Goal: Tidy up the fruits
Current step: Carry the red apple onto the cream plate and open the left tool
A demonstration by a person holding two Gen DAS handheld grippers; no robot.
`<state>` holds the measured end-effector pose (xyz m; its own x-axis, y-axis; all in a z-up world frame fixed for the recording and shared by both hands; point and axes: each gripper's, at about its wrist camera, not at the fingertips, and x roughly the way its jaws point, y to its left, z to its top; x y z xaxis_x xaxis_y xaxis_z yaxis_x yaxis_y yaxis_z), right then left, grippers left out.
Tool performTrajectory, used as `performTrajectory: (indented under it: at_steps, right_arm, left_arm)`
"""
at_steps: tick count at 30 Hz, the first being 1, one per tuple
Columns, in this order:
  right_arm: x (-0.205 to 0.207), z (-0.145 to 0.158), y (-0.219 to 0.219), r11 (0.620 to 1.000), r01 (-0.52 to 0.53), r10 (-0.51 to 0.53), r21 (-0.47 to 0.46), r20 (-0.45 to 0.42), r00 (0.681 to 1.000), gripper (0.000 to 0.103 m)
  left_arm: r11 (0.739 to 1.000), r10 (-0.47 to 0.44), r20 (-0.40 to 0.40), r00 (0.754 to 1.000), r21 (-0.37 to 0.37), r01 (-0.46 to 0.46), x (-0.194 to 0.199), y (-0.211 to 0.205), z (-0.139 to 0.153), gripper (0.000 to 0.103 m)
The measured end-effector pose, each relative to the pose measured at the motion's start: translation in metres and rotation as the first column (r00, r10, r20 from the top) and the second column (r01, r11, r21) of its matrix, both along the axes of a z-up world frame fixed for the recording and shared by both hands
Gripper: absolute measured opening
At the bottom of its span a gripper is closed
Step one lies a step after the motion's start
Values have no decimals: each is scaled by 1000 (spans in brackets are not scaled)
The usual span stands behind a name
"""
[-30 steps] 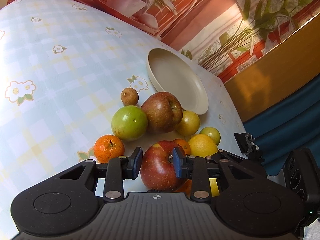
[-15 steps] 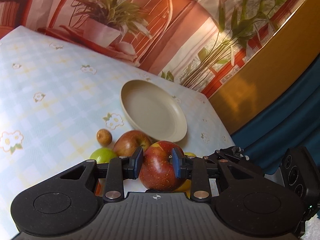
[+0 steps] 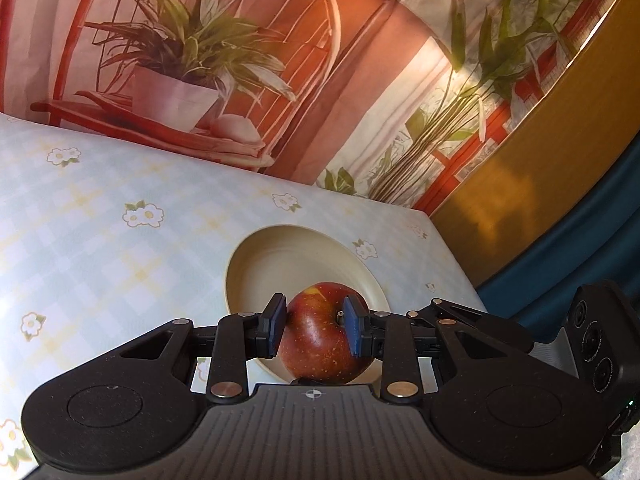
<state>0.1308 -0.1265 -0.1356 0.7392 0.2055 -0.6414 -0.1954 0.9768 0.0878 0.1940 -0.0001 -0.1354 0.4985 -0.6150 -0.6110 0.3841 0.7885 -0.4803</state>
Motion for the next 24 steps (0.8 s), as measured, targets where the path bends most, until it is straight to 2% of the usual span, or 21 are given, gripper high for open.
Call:
performTrajectory:
  at_steps: [11, 17, 21, 24]
  right_arm:
    - [45, -43, -24, 1000, -6, 7, 8, -58, 998, 64]
    - [57, -47, -26, 1000, -10, 10, 1, -89, 996, 64]
    - [62, -52, -25, 1000, -24, 25, 7, -127, 992, 65]
    - [65, -52, -24, 1000, -26, 27, 4, -130, 991, 65]
  left_arm:
    - [999, 6, -66, 998, 54, -2, 55, -20, -34, 32]
    - [999, 14, -76, 997, 53, -10, 66, -20, -38, 32]
    - [994, 3, -67, 998, 106, 4, 66, -26, -41, 32]
    - [994, 32, -68, 997, 105, -25, 66, -22, -41, 32]
